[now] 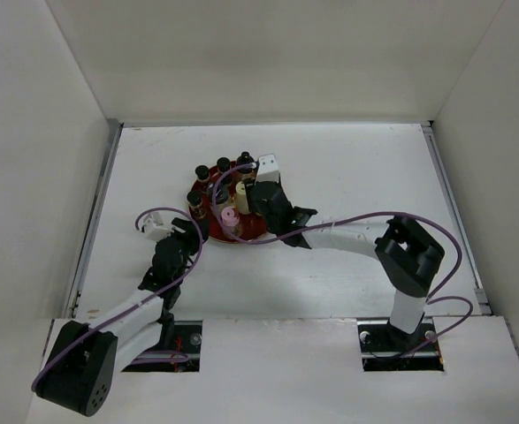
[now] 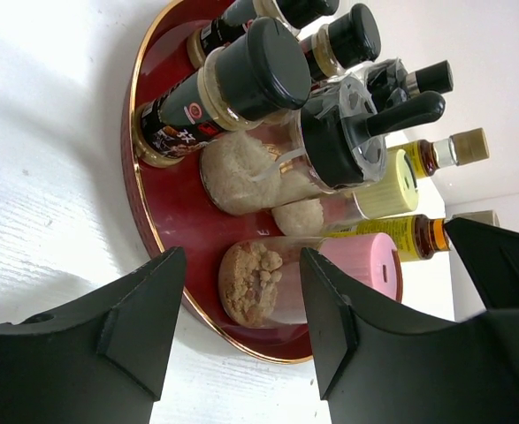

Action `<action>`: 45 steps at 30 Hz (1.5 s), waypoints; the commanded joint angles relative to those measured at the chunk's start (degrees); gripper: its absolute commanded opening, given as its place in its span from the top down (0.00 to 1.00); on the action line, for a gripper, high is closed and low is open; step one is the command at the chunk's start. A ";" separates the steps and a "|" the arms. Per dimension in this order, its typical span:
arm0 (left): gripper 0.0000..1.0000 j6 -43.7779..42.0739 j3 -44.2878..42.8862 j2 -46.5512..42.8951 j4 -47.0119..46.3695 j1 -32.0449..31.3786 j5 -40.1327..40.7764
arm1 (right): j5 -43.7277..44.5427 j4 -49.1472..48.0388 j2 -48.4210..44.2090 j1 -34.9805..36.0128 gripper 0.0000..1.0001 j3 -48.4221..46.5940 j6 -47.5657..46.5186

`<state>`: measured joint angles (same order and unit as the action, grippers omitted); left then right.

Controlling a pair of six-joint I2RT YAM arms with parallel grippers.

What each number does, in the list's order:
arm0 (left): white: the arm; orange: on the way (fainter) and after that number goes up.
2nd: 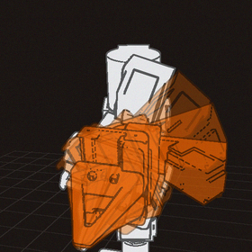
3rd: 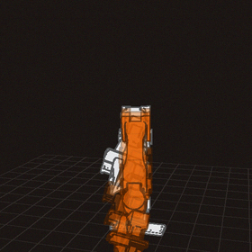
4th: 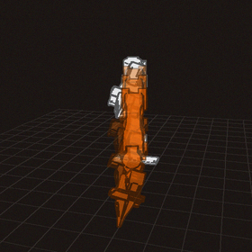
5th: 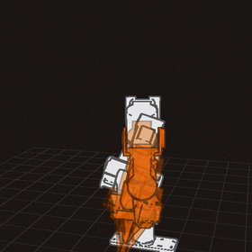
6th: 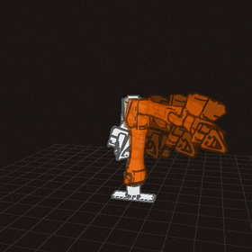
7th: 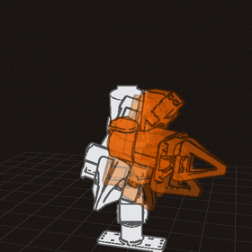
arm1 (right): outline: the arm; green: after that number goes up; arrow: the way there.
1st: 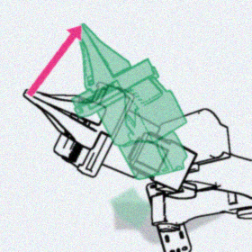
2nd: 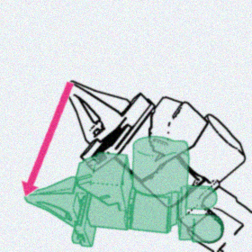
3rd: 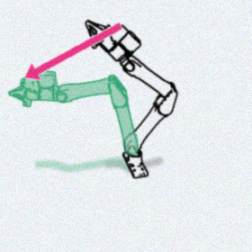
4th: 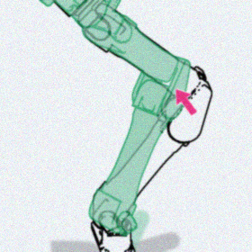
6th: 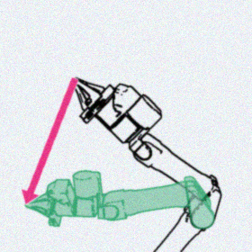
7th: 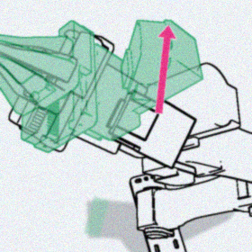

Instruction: Organize the condiment bottles

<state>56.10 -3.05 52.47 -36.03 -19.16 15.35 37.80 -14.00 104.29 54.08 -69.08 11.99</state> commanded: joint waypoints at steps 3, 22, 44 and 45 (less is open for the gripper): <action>0.47 -0.11 1.55 -2.45 -0.01 0.39 1.34 | 1.92 -5.51 -1.10 0.62 0.38 -0.80 0.05; 0.42 -0.64 -8.01 -8.96 22.82 3.20 0.56 | 5.79 -10.18 -27.29 -4.90 0.00 20.73 1.80; 0.34 -6.87 -15.40 -8.10 41.03 12.26 -1.28 | 3.06 -13.95 -24.13 -11.42 0.00 31.81 14.82; 0.34 -7.14 -16.45 -6.17 41.82 12.35 -2.08 | 3.33 -13.95 -24.57 -11.42 0.00 32.07 14.82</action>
<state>52.62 -15.25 42.83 3.68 -7.40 15.33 41.34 -24.10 80.38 42.44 -36.58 25.47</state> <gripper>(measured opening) 0.657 0.999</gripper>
